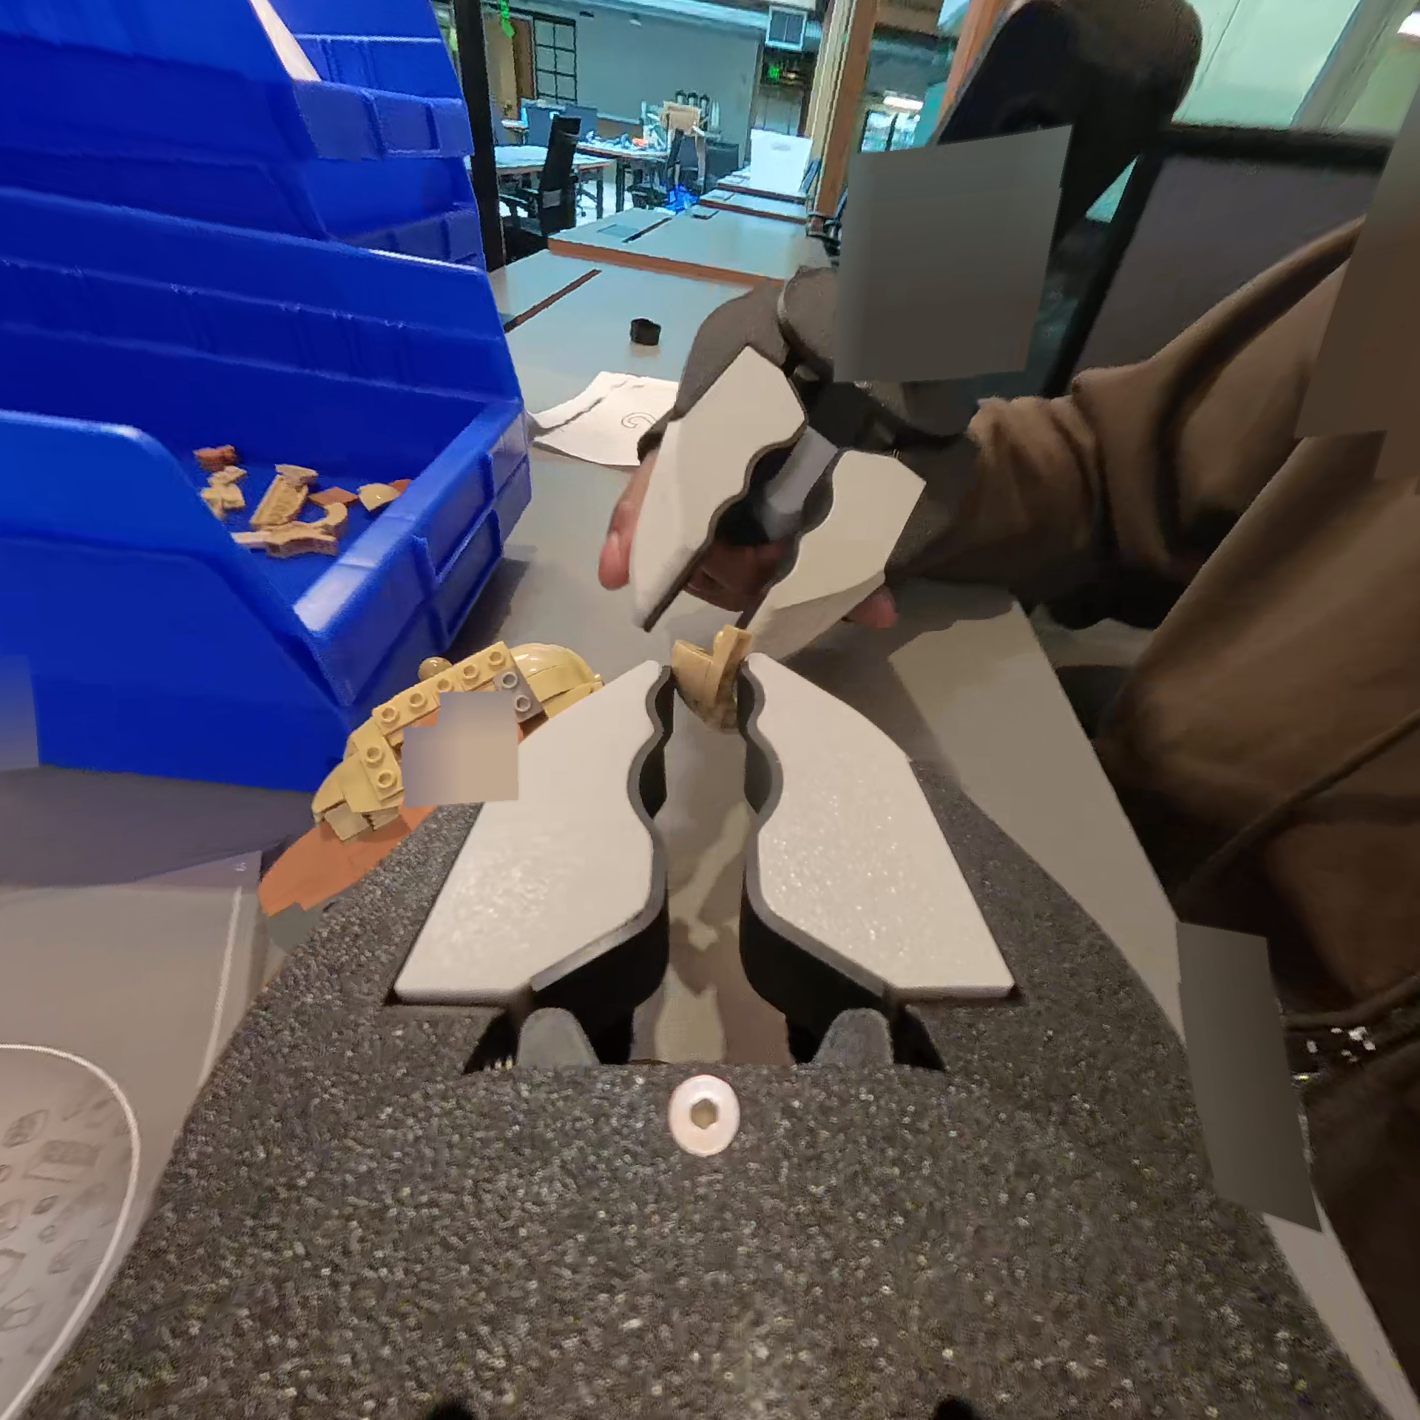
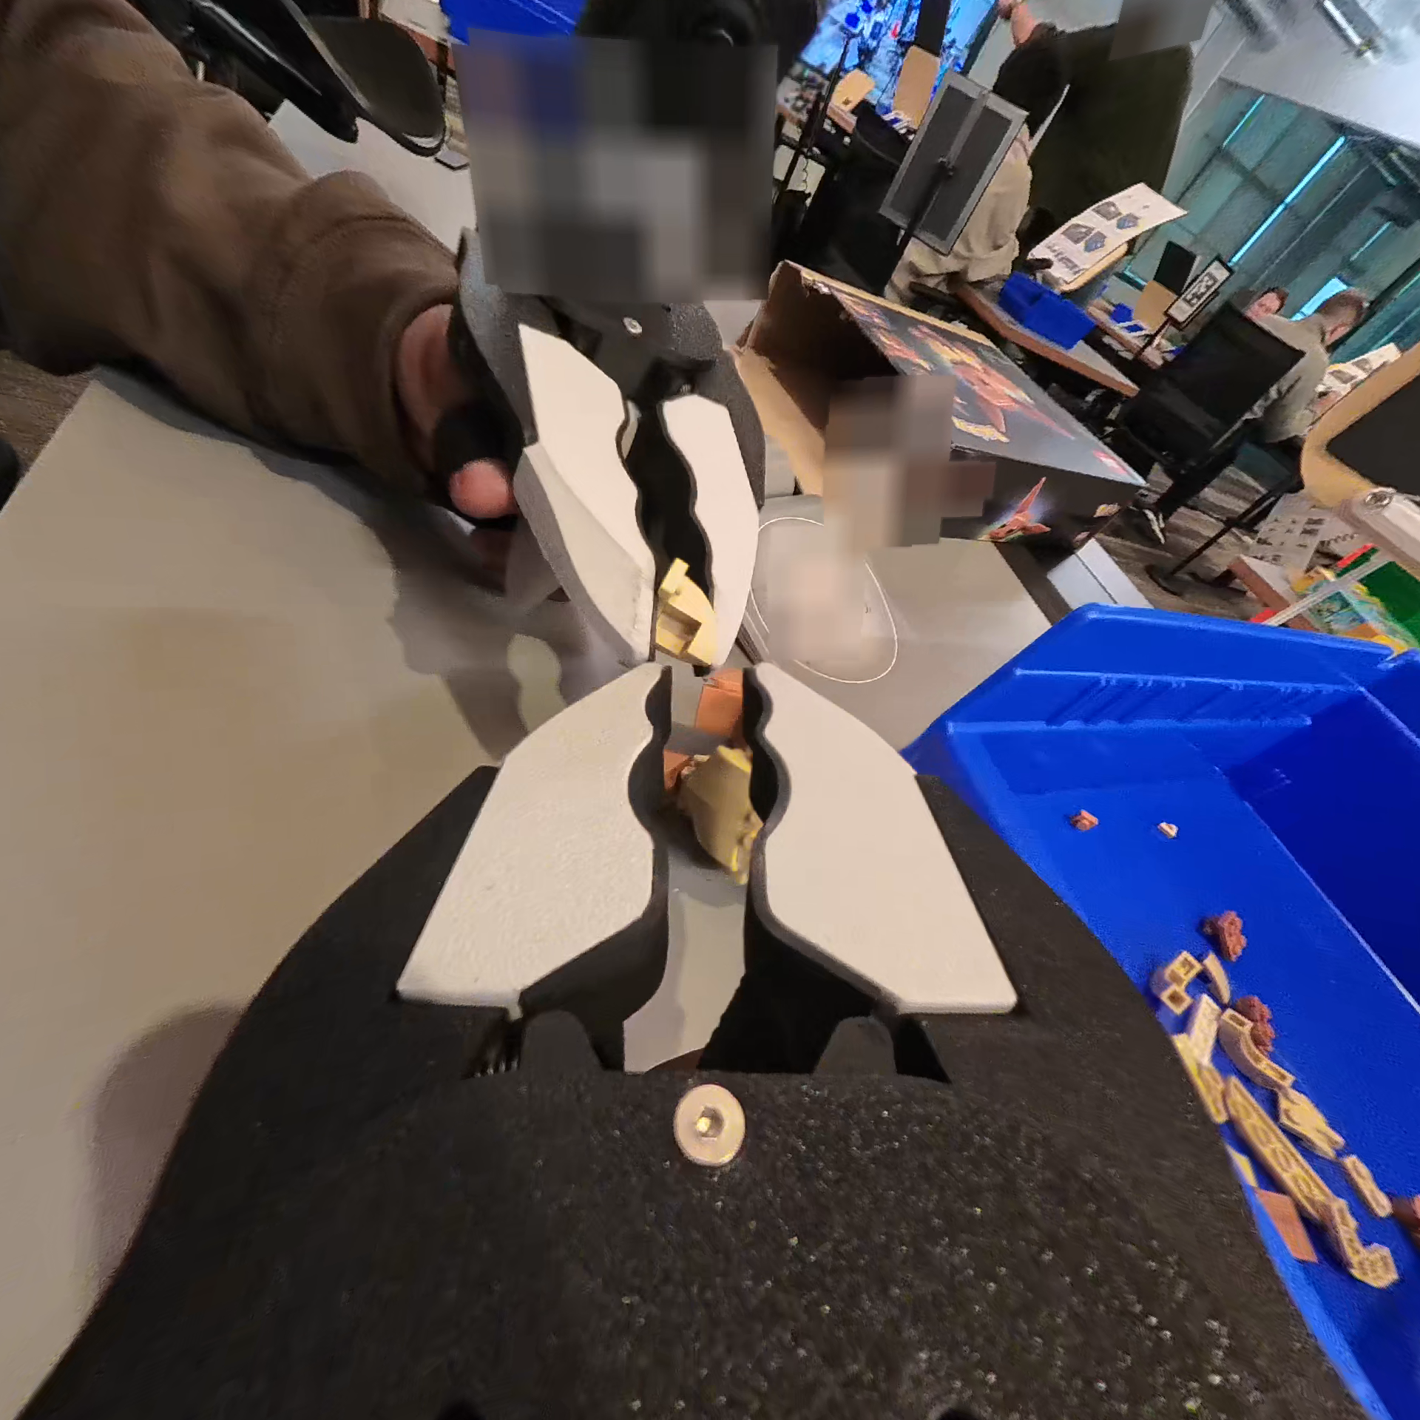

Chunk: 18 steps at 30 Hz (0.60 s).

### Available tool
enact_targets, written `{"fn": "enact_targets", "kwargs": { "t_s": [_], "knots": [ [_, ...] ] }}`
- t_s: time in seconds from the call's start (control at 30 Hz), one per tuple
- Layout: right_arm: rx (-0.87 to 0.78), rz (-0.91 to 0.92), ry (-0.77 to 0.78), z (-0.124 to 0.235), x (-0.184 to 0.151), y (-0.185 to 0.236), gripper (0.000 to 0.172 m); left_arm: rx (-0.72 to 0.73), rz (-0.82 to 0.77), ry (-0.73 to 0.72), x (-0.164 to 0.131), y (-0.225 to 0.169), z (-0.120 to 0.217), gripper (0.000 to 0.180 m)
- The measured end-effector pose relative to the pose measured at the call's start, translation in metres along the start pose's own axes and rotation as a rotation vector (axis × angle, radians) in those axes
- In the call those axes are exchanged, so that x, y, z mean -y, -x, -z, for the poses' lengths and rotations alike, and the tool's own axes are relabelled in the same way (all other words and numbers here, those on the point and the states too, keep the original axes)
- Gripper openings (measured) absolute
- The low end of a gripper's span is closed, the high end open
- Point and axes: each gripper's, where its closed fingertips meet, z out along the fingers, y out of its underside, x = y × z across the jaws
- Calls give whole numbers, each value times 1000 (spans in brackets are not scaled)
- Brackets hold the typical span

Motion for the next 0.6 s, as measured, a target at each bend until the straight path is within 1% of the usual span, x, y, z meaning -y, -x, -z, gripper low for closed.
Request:
{"fn": "enact_targets", "kwargs": {
  "t_s": [0.1, 0.37, 0.6],
  "knots": [
    [11, -40, -2, 0, -2, 1, 17, 21, -50, 10, -1, 0, -1, 15],
    [17, -59, -4, 1, -3, 1, 16, 29, -78, 24, -2, -1, -2, 15],
    [38, -112, -27, 3, 1, 1, 12, 100, -232, 77, -5, -1, -4, 15]
  ]
}}
